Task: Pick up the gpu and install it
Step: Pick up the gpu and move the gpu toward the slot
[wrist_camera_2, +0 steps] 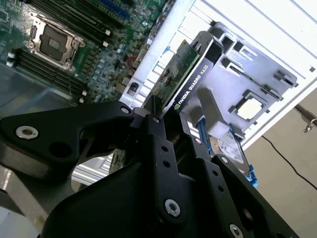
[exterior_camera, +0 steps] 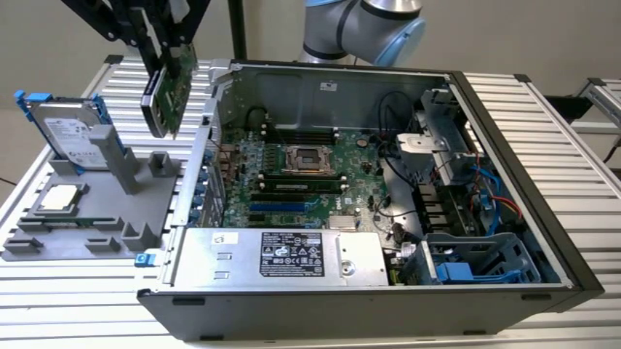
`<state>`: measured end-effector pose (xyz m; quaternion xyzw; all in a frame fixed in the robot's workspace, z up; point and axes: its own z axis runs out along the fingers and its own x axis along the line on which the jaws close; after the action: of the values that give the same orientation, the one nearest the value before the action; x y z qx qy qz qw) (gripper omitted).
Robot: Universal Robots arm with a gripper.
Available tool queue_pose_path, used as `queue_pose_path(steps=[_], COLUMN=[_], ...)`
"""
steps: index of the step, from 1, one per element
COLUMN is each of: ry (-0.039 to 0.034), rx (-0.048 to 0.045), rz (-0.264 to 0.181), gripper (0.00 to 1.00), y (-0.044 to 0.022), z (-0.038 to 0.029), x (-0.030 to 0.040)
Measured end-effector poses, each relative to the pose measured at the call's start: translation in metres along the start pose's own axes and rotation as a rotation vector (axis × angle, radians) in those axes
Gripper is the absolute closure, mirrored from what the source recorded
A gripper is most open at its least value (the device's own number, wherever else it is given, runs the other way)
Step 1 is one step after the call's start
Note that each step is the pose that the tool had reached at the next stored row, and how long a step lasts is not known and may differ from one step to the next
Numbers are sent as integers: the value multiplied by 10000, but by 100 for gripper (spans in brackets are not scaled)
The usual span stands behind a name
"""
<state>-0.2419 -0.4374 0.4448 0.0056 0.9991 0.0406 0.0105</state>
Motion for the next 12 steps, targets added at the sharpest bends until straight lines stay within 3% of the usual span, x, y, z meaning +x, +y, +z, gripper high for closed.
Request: queue_pose_path(steps=[12], ry=[0], rx=[0], rz=[0], gripper=[100], y=[2], z=[2], x=[-68])
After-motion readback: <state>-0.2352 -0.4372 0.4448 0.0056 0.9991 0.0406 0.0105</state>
